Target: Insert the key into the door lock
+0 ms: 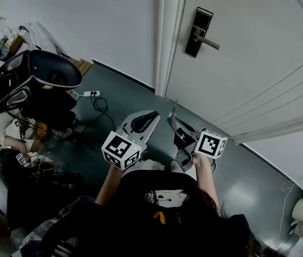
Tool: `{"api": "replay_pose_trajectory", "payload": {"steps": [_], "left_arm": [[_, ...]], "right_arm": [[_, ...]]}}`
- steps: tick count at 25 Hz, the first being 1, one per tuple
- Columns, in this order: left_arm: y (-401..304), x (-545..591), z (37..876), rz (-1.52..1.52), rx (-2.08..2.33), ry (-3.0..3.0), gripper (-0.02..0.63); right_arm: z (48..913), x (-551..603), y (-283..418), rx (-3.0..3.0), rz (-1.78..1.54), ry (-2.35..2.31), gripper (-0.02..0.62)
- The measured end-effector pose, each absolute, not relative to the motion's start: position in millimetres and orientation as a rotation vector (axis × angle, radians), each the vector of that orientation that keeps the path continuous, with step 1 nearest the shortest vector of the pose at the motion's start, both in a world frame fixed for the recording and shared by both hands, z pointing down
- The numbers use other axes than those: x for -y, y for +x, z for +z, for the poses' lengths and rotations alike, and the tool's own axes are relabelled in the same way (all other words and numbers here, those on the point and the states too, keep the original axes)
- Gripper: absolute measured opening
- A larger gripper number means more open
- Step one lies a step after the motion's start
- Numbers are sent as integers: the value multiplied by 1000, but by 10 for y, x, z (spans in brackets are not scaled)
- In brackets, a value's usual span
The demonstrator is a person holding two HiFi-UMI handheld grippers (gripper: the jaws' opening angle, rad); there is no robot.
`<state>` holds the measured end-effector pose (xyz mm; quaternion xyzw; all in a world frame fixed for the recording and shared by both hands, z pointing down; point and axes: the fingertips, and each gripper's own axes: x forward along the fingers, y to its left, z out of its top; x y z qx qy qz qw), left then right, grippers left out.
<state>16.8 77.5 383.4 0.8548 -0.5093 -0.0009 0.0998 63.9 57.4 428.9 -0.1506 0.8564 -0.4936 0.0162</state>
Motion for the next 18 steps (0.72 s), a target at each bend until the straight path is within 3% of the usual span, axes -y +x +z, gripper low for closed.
{"api": "replay_pose_trajectory", "payload": {"steps": [18], "left_arm": [[5, -806, 4077, -46, 1473, 2454, 32]], "right_arm": [[4382, -613, 599, -2680, -1567, -553, 21]]}}
